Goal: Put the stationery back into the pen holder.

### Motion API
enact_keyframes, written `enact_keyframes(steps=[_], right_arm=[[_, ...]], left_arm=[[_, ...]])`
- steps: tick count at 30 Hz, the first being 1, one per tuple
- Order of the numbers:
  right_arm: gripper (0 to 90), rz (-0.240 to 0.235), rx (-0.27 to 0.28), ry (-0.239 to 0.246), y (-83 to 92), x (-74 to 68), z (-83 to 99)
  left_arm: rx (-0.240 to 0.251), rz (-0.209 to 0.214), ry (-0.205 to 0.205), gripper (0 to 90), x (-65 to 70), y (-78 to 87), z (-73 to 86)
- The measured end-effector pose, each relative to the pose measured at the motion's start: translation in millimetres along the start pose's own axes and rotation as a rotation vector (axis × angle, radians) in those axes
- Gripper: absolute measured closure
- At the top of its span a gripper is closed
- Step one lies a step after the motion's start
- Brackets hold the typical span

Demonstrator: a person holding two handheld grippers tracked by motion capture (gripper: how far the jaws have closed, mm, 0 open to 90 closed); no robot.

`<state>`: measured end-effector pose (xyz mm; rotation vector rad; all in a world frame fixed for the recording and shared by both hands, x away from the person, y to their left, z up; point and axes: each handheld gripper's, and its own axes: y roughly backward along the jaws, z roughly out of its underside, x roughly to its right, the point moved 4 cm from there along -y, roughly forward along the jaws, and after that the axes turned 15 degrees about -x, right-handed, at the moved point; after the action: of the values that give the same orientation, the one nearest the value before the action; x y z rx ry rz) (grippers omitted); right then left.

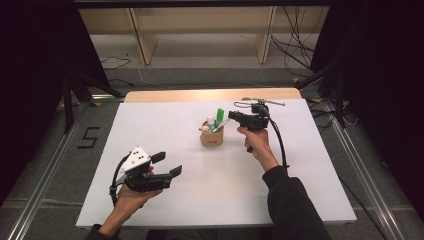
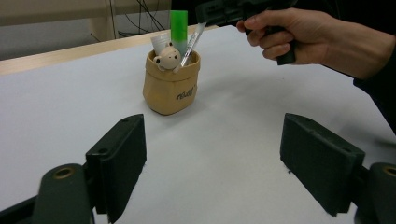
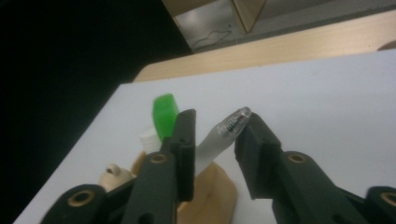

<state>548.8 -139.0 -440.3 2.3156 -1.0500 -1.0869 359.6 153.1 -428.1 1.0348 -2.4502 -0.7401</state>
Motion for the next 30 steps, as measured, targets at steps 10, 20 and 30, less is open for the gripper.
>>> enact_keyframes(steps=[10,20,30], right_arm=[[78.0,0.065,0.009,0.175,2.0,-36.9,-3.4],[79.0,0.068,-0.035,0.186,-17.8,-42.7,8.3],[43.5,0.062,-0.042,0.179,6.5,-30.2,8.9]], left_arm=[[-0.003,0.001,0.002,22.9,-0.1,-0.6,0.3],[-0.011,0.007,0.0,23.4,1.6,-1.8,1.0],[-0.008,0.005,0.004,23.1,0.6,-1.8,1.0]])
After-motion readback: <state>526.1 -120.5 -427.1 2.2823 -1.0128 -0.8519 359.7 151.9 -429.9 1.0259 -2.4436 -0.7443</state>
